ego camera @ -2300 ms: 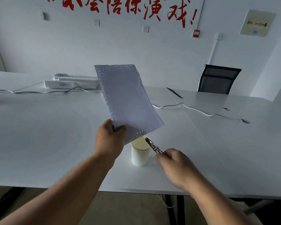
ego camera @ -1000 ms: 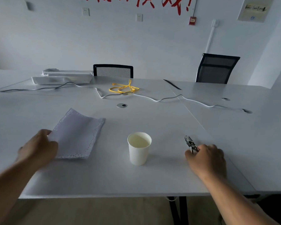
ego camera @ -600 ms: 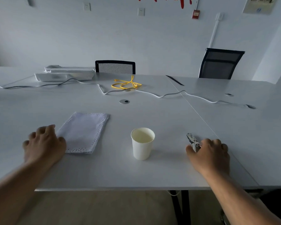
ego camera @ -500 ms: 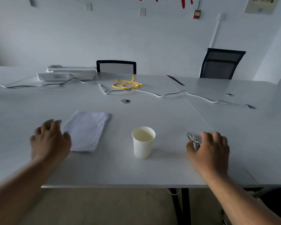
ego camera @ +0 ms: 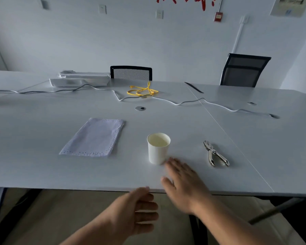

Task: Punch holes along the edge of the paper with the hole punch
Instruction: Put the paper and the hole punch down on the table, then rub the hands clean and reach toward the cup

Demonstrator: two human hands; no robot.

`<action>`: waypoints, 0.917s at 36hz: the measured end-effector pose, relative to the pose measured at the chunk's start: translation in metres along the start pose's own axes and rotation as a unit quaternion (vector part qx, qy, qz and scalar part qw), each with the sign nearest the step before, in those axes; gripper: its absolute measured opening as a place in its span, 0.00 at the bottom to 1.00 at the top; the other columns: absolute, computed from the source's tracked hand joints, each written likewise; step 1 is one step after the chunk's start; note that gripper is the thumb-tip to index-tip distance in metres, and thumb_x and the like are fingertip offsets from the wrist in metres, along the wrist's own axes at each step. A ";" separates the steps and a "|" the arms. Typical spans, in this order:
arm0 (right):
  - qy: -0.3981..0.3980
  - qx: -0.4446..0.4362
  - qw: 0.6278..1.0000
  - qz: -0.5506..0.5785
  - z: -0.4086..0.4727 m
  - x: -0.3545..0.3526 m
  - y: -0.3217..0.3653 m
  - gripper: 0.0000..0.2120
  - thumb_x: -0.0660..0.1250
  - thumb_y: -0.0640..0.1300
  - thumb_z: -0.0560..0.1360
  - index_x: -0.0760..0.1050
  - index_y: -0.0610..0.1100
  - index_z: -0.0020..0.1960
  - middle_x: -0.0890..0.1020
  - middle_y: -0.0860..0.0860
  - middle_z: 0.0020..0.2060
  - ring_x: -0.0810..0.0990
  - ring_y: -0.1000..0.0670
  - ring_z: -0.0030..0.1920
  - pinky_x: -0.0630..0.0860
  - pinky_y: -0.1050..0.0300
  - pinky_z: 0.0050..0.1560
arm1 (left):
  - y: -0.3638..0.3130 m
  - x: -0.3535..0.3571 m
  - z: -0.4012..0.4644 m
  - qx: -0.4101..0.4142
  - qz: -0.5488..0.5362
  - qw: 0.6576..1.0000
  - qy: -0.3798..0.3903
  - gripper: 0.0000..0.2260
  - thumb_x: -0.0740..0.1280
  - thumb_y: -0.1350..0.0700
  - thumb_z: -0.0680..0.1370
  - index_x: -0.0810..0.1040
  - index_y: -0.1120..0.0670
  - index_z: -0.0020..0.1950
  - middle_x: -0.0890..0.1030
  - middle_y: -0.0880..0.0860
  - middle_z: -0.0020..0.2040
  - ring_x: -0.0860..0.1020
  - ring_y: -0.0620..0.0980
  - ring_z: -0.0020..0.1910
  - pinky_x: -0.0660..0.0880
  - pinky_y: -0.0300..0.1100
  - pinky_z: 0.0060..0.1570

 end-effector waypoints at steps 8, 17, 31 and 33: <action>-0.010 -0.083 0.996 0.033 -0.049 0.007 0.090 0.36 0.53 0.55 0.77 0.57 0.42 0.83 0.57 0.46 0.84 0.49 0.51 0.84 0.33 0.59 0.78 | -0.012 0.015 -0.002 -0.001 -0.107 0.990 0.092 0.28 0.65 0.44 0.78 0.87 0.69 0.56 0.87 0.67 0.44 0.89 0.61 0.39 0.82 0.47 0.44; -0.065 -0.029 0.971 0.229 -0.037 -0.050 0.043 0.21 0.59 0.53 0.77 0.83 0.51 0.64 0.86 0.57 0.61 0.81 0.59 0.62 0.76 0.60 0.64 | -0.010 0.002 -0.009 -0.010 -0.124 0.992 0.021 0.33 0.59 0.42 0.86 0.80 0.73 0.67 0.86 0.73 0.63 0.84 0.65 0.56 0.81 0.57 0.55; 0.024 -0.214 0.970 0.114 -0.076 0.000 0.095 0.29 0.56 0.51 0.76 0.72 0.48 0.76 0.70 0.54 0.79 0.62 0.57 0.80 0.52 0.65 0.79 | -0.008 0.004 -0.011 -0.020 -0.147 0.989 0.027 0.25 0.58 0.42 0.85 0.81 0.63 0.51 0.80 0.60 0.42 0.80 0.57 0.40 0.77 0.48 0.45; 0.038 -0.224 0.958 0.177 -0.076 -0.008 0.095 0.23 0.59 0.46 0.77 0.79 0.48 0.70 0.78 0.55 0.73 0.71 0.58 0.75 0.64 0.62 0.76 | -0.009 0.003 -0.008 -0.019 -0.149 0.989 0.018 0.26 0.59 0.43 0.86 0.83 0.65 0.50 0.82 0.60 0.39 0.81 0.57 0.36 0.78 0.48 0.43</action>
Point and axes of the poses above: each hand's wrist, its own z-axis towards the middle knuckle, its own x-axis out of the palm, y = z × x, the point moved 9 cm from there along z, towards the middle knuckle
